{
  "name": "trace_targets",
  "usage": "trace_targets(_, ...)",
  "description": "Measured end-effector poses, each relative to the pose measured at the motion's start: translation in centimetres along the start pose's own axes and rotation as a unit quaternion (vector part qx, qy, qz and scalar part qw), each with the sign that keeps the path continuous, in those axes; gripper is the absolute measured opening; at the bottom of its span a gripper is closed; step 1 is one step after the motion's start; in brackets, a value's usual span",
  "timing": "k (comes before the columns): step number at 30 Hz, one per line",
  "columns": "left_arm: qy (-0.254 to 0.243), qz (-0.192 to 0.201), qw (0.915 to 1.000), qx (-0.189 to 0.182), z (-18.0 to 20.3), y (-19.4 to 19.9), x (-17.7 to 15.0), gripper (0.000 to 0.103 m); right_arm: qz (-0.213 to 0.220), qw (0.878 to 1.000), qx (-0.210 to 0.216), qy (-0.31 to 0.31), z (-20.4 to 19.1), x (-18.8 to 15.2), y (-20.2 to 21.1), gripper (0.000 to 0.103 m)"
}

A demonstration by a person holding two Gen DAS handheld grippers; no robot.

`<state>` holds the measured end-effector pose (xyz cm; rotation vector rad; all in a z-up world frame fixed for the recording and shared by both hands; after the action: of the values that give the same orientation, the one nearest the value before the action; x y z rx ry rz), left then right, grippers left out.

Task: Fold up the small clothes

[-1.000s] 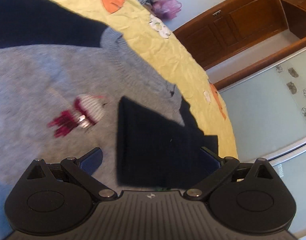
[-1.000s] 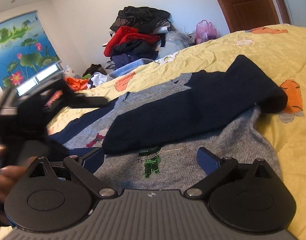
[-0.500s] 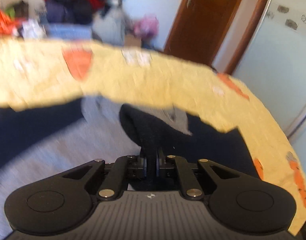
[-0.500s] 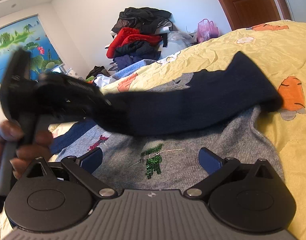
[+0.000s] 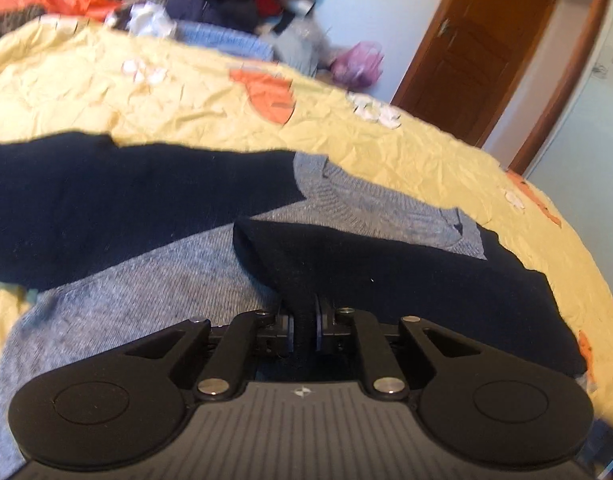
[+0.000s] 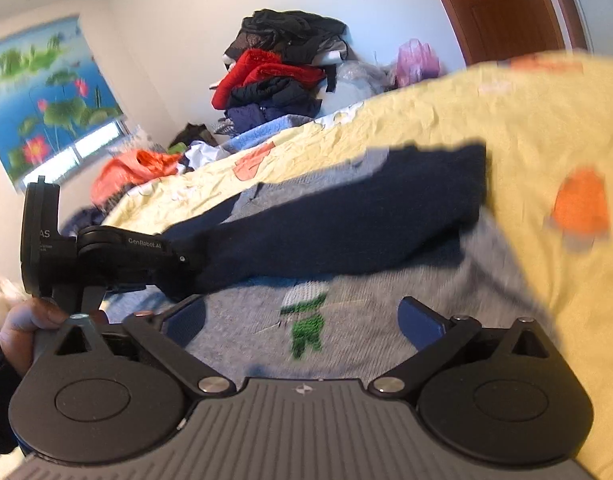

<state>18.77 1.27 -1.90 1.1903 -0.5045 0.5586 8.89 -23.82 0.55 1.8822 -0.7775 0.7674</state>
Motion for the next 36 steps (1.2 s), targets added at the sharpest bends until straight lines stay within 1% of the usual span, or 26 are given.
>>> trace_targets(1, -0.01, 0.013, 0.9999, 0.002, 0.3, 0.1, -0.4, 0.01, 0.029, 1.0, 0.002, 0.002, -0.2, 1.5, 0.5, 0.095)
trace_targets(3, -0.004, 0.016, 0.9999, 0.001, 0.3, 0.0, -0.4, 0.01, 0.064, 0.998, -0.003, -0.005, -0.1, 4.8, 0.3, 0.102)
trace_targets(4, 0.0, 0.016, 0.9999, -0.003, 0.1, -0.3, -0.3, 0.01, 0.059, 0.998, -0.012, -0.004, 0.2, 6.2, -0.7, 0.103)
trace_targets(6, 0.008, 0.014, 0.9998, -0.012, -0.3, -0.5, -0.1, 0.01, 0.007, 0.998, -0.059, 0.011, 1.3, 8.0, -4.3, 0.102)
trace_targets(7, 0.011, 0.013, 0.9997, -0.015, -0.3, -0.7, 0.0, 0.01, -0.029, 0.995, -0.093, 0.012, 2.0, 8.1, -6.3, 0.101)
trace_targets(8, 0.014, 0.013, 0.9997, -0.018, -0.4, -0.6, 0.0, 0.01, -0.058, 0.991, -0.12, 0.011, 2.9, 7.9, -7.9, 0.096)
trace_targets(9, 0.017, 0.013, 0.9996, -0.02, -0.5, -0.6, 0.0, 0.01, -0.077, 0.988, -0.137, 0.001, 3.8, 7.4, -9.1, 0.095)
trace_targets(10, 0.02, 0.013, 0.9994, -0.023, -0.6, -0.5, 0.0, 0.01, -0.091, 0.985, -0.146, -0.002, 4.5, 6.6, -9.9, 0.097)
trace_targets(11, 0.025, 0.013, 0.9992, -0.028, -0.7, -0.5, 0.0, 0.01, -0.068, 0.986, -0.149, 0.039, 4.2, 5.6, -9.9, 0.102)
trace_targets(13, 0.037, 0.014, 0.9984, -0.04, -1.2, -0.6, 0.0, 0.011, -0.085, 0.978, -0.169, 0.086, 3.2, 4.5, -10.4, 0.103)
trace_targets(15, 0.051, 0.013, 0.9972, -0.053, -1.7, -0.5, 0.0, 0.011, -0.089, 0.976, -0.178, 0.091, 2.9, 4.5, -10.8, 0.103)
trace_targets(17, 0.058, 0.011, 0.9968, -0.055, -2.0, 0.1, -0.1, 0.012, -0.089, 0.976, -0.178, 0.091, 3.0, 4.5, -10.6, 0.103)
trace_targets(19, 0.058, 0.024, 0.9973, -0.038, -2.6, 2.0, -0.5, 0.023, -0.088, 0.977, -0.174, 0.089, 3.2, 4.5, -10.5, 0.103)
trace_targets(20, 0.055, 0.041, 0.9973, -0.026, -3.3, 3.4, -0.7, 0.036, -0.087, 0.977, -0.173, 0.089, 3.2, 4.5, -10.5, 0.103)
trace_targets(21, 0.056, 0.065, 0.9962, -0.015, -4.3, 5.0, -0.9, 0.053, -0.087, 0.977, -0.173, 0.089, 3.2, 4.5, -10.5, 0.103)
trace_targets(22, 0.067, 0.09, 0.9937, -0.005, -5.9, 6.7, -0.9, 0.063, -0.087, 0.977, -0.173, 0.089, 3.3, 4.8, -10.6, 0.103)
trace_targets(23, 0.089, 0.114, 0.9895, 0.005, -7.9, 8.4, -0.7, 0.079, -0.087, 0.977, -0.173, 0.089, 3.3, 4.7, -10.6, 0.103)
trace_targets(24, 0.116, 0.137, 0.9836, 0.017, -10.2, 10.0, -0.4, 0.083, -0.087, 0.977, -0.173, 0.089, 3.3, 4.7, -10.6, 0.103)
trace_targets(25, 0.152, 0.158, 0.9752, 0.03, -12.8, 11.6, 0.1, 0.083, -0.087, 0.977, -0.173, 0.089, 3.3, 4.7, -10.6, 0.103)
trace_targets(27, 0.249, 0.17, 0.9523, 0.048, -19.1, 14.0, 1.1, 0.083, -0.086, 0.977, -0.173, 0.09, 3.2, 4.6, -10.5, 0.103)
trace_targets(28, 0.302, 0.171, 0.9366, 0.045, -22.5, 14.8, 1.4, 0.083, -0.086, 0.977, -0.172, 0.089, 3.2, 4.6, -10.5, 0.103)
trace_targets(30, 0.402, 0.182, 0.8964, 0.043, -28.9, 16.0, 1.2, 0.083, -0.086, 0.977, -0.172, 0.089, 3.2, 4.7, -10.5, 0.103)
trace_targets(32, 0.474, 0.183, 0.859, 0.065, -34.0, 16.6, 0.8, 0.083, -0.086, 0.977, -0.172, 0.09, 3.2, 4.7, -10.5, 0.103)
trace_targets(33, 0.5, 0.185, 0.8432, 0.073, -36.0, 16.8, 0.4, 0.083, -0.086, 0.977, -0.172, 0.09, 3.2, 4.7, -10.5, 0.103)
trace_targets(34, 0.518, 0.181, 0.8329, 0.071, -37.5, 16.6, 0.1, 0.083, -0.086, 0.977, -0.172, 0.09, 3.2, 4.7, -10.5, 0.103)
trace_targets(36, 0.54, 0.193, 0.8181, 0.041, -39.6, 16.5, -0.2, 0.083, -0.086, 0.977, -0.172, 0.09, 3.2, 4.6, -10.5, 0.103)
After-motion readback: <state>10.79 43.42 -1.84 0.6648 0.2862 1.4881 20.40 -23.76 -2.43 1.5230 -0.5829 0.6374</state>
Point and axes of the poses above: each gripper's, at about its wrist camera, not at the fingertips, and y roughly against the way its jaws point, z to its right, x to its top, the point moved 3 cm from there along -y, roughly the way its jaws point, and after that the axes turned 7 degrees about -z, right-handed, at the moved point
